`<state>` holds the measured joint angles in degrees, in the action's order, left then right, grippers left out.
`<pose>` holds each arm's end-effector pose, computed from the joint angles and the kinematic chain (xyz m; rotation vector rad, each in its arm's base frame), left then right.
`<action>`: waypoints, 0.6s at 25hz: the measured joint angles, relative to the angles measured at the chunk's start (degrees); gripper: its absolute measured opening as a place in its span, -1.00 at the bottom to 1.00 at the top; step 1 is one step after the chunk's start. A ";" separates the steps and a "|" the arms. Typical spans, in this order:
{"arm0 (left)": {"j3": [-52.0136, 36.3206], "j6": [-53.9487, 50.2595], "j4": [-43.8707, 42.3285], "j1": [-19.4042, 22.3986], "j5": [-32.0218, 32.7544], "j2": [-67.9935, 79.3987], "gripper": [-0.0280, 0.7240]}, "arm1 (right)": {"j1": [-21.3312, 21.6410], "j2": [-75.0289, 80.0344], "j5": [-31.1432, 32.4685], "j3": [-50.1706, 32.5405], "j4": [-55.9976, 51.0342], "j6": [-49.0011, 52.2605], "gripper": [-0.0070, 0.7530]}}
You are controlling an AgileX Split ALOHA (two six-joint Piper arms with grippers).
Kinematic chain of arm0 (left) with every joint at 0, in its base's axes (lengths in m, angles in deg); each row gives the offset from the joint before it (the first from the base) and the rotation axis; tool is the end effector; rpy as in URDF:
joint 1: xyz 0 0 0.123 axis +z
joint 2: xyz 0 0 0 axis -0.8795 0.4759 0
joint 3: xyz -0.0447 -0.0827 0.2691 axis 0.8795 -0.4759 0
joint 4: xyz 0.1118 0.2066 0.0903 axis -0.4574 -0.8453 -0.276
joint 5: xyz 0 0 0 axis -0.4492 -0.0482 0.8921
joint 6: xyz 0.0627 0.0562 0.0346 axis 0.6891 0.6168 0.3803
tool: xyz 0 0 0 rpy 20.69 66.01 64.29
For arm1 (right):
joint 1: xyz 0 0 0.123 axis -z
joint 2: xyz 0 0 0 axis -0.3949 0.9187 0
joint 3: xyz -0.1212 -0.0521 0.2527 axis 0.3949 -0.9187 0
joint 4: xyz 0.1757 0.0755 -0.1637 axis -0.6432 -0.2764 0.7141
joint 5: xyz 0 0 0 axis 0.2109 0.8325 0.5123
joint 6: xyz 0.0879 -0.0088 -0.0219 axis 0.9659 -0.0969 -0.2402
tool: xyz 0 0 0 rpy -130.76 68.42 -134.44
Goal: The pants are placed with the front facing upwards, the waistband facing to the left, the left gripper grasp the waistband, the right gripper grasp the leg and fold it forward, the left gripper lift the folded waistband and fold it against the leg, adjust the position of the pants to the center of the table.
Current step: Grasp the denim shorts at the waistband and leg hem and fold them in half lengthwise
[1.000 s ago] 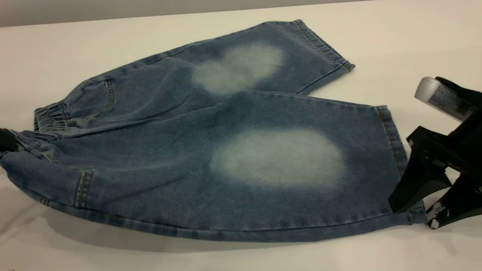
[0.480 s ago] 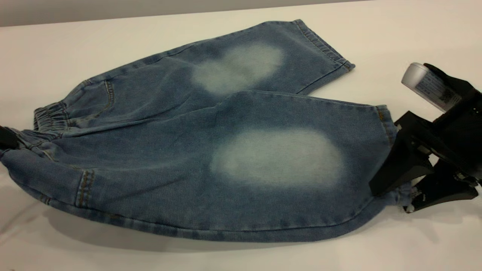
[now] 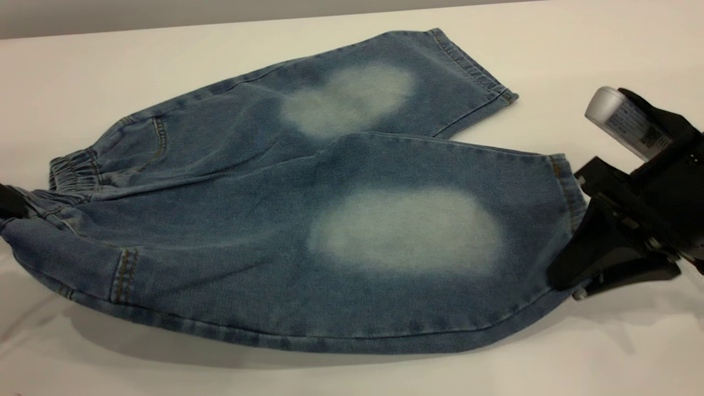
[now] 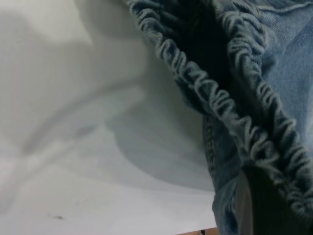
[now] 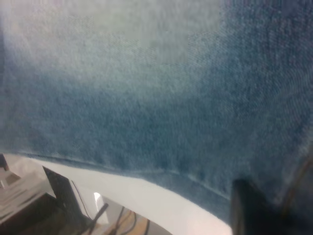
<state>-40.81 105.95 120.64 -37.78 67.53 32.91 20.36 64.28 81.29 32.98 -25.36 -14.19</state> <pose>0.2208 0.0388 0.1262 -0.6354 2.8290 -0.9323 0.2434 0.0696 0.0416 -0.0531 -2.8960 -1.0199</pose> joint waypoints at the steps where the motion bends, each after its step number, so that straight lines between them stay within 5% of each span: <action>1: 0.00 0.00 0.00 0.00 0.00 0.00 -0.61 | 0.00 0.00 0.03 0.00 -0.57 -0.80 -0.85; 8: 0.00 0.00 -0.37 0.00 0.06 0.00 -0.61 | 0.00 -0.59 5.28 1.15 -0.54 -1.01 -0.92; 15: 0.07 -0.23 -3.32 0.00 1.97 0.00 -0.61 | 0.00 -5.36 6.20 1.15 11.37 10.27 -0.92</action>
<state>-40.74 105.72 117.32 -37.78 69.50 32.91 20.36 58.91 87.49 34.12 -13.99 -3.92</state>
